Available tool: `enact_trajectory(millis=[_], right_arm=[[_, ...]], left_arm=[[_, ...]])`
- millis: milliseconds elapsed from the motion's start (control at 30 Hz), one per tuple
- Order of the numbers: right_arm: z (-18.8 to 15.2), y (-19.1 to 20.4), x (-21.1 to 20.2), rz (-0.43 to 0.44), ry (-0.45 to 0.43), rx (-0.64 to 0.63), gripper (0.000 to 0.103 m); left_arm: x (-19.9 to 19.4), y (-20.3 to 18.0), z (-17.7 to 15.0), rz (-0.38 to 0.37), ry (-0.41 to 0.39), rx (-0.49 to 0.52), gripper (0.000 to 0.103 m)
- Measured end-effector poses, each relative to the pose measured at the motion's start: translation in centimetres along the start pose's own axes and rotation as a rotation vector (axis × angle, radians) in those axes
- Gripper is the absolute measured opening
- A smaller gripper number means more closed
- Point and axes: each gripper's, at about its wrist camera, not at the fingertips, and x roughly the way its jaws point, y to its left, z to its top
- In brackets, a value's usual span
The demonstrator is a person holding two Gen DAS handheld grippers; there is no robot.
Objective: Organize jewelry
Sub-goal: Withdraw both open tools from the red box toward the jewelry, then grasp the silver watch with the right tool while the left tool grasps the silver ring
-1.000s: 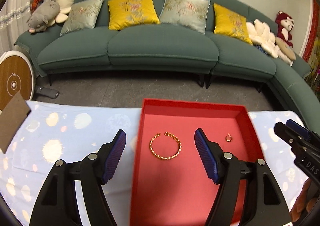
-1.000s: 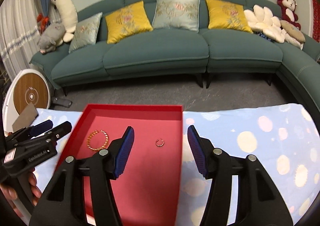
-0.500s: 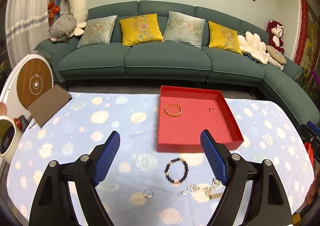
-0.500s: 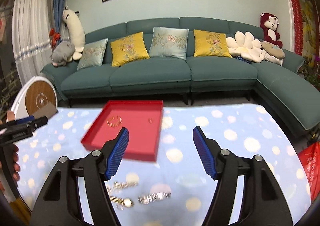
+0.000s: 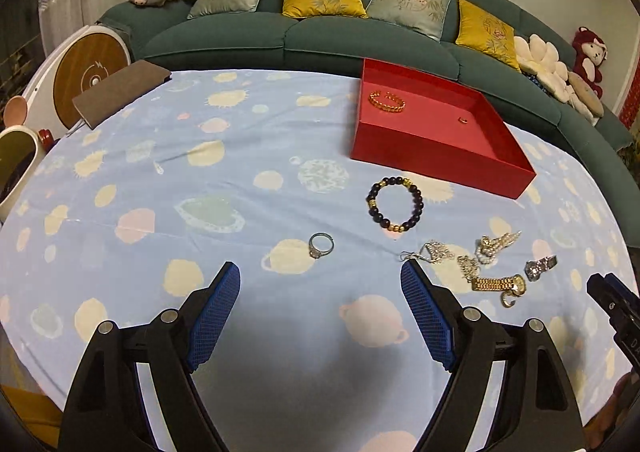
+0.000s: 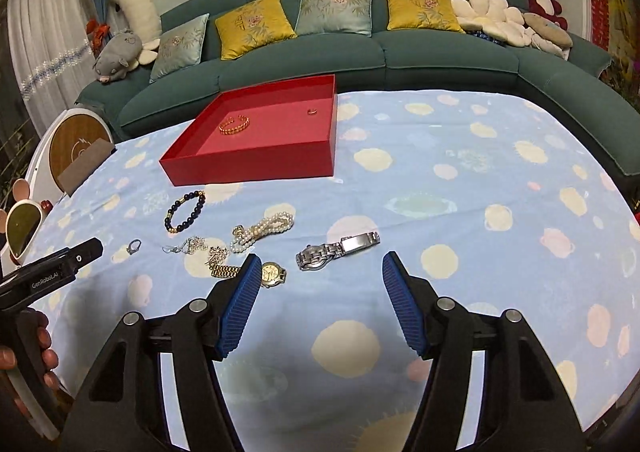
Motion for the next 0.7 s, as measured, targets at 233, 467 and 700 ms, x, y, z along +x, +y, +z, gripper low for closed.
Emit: enact_trajectory(millis=[233,467,700], right_arm=[[-0.3,-0.8,3.5,-0.009,0.078,0.11,0.057],[-0.5,-1.0,5.2,-0.035,0.096,0.147,0.057],[-0.3,-1.3,7.4,-0.031,0.117,0.217,0.055]], left_arm=[[1.2,1.0,-0.3,0.015,0.008,-0.005,0.08],[1.9,1.4,-0.3,0.036,0.024,-0.015,0.08],[1.4,1.6,-0.2,0.035,0.015,-0.034,0.08]])
